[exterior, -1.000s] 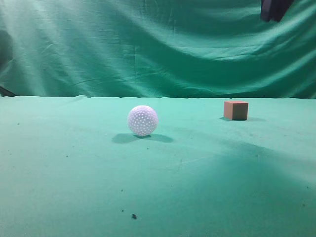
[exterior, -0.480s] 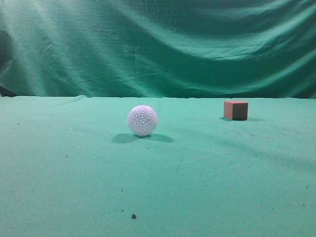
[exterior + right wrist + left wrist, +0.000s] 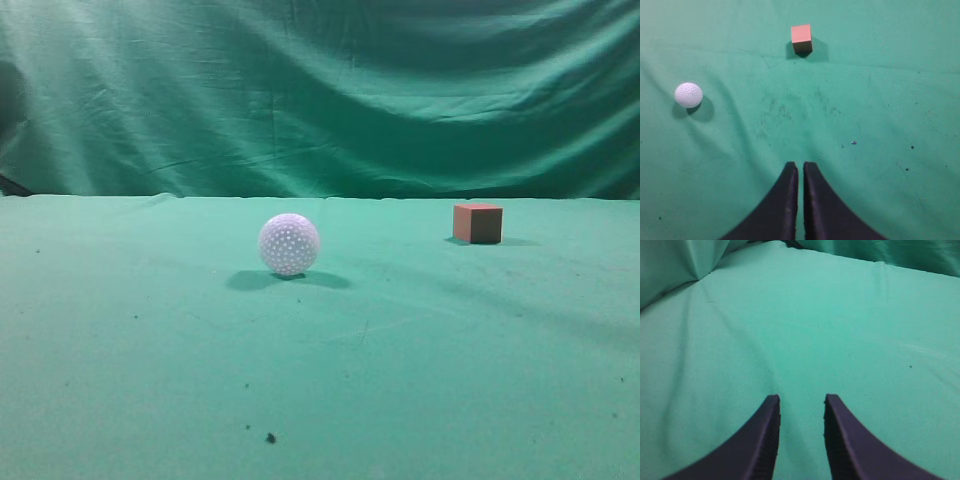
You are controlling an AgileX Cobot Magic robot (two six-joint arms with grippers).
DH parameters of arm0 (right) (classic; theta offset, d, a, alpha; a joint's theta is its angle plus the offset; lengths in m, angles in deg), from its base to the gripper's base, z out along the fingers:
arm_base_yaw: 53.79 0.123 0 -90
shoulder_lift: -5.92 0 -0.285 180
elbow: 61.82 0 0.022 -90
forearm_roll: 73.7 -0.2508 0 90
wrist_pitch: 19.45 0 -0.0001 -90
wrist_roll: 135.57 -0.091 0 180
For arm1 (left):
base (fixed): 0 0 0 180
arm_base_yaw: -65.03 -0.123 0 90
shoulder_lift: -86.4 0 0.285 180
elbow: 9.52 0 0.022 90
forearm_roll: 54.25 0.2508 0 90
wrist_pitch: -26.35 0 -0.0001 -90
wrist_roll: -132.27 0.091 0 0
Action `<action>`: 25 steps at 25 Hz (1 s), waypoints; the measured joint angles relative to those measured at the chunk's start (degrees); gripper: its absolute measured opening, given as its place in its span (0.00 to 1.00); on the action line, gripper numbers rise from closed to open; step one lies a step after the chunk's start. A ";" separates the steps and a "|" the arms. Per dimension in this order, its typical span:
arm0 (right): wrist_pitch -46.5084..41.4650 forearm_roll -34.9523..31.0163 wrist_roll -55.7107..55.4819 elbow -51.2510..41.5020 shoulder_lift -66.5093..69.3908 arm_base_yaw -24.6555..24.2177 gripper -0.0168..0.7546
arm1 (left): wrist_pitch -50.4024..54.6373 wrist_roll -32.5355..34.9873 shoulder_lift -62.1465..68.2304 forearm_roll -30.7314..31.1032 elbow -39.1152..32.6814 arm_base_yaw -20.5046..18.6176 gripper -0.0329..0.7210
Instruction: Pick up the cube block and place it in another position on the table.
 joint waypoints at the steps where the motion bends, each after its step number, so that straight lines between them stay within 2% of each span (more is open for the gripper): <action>1: -0.47 0.15 0.82 0.00 0.00 0.00 0.02 | 0.00 0.00 0.00 0.00 0.00 0.00 0.36; 6: 0.70 0.30 8.06 -1.01 -0.79 0.00 0.02 | 0.00 0.00 0.00 0.00 0.00 0.00 0.36; 9: 6.81 -0.16 12.45 -5.12 -4.44 -1.71 0.02 | 0.00 0.00 0.00 0.00 0.00 0.00 0.36; 17: 31.13 -0.52 14.38 -28.23 -24.97 -12.38 0.02 | 0.00 0.00 0.00 0.00 0.00 0.00 0.36; 21: 38.89 -2.26 14.38 -39.09 -36.42 -16.40 0.02 | 0.00 0.00 0.00 0.00 0.00 0.00 0.36; 25: 43.02 -4.87 14.38 -47.24 -44.95 -18.89 0.02 | 0.00 0.00 0.00 0.00 0.00 0.00 0.36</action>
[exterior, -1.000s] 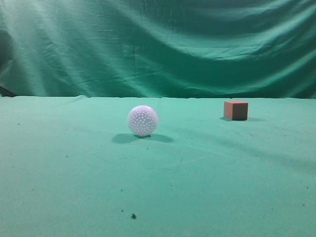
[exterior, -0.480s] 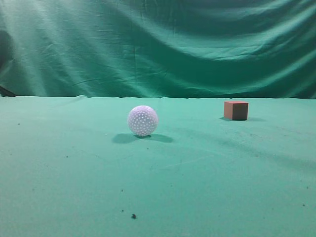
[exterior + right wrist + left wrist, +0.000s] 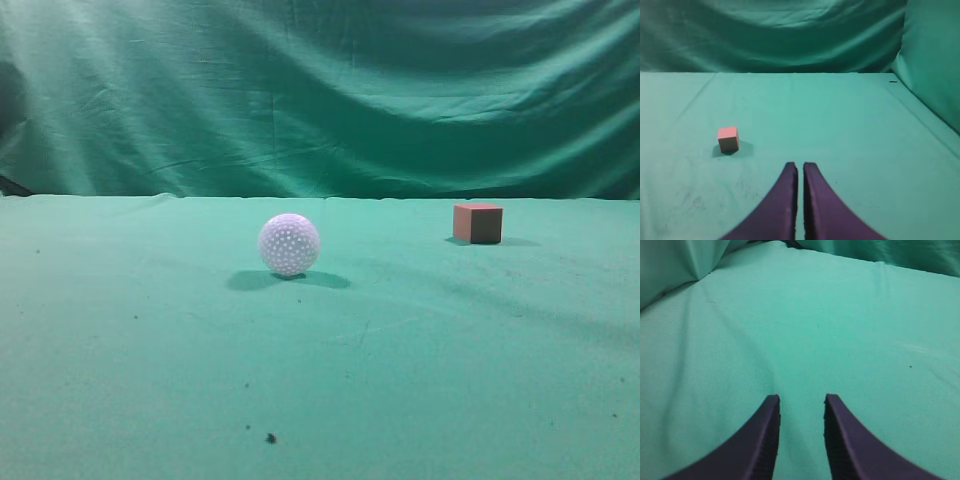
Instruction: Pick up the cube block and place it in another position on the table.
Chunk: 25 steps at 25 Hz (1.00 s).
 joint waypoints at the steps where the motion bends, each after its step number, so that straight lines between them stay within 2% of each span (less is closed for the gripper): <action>1: 0.44 -0.14 0.00 -1.76 -1.86 -0.02 0.02 | 0.00 0.00 0.00 0.00 0.00 0.00 0.36; 5: -0.37 -1.30 -0.76 -3.92 -3.42 -0.14 0.02 | 0.00 0.00 0.00 0.00 0.00 0.00 0.36; 10: -7.06 -1.88 -1.03 -3.92 -3.42 -0.14 0.02 | 0.00 0.00 0.00 0.00 0.00 0.00 0.36; 25: -7.49 -2.01 -1.03 -3.92 -3.42 -0.14 0.02 | 0.00 0.00 0.00 0.00 0.00 0.00 0.36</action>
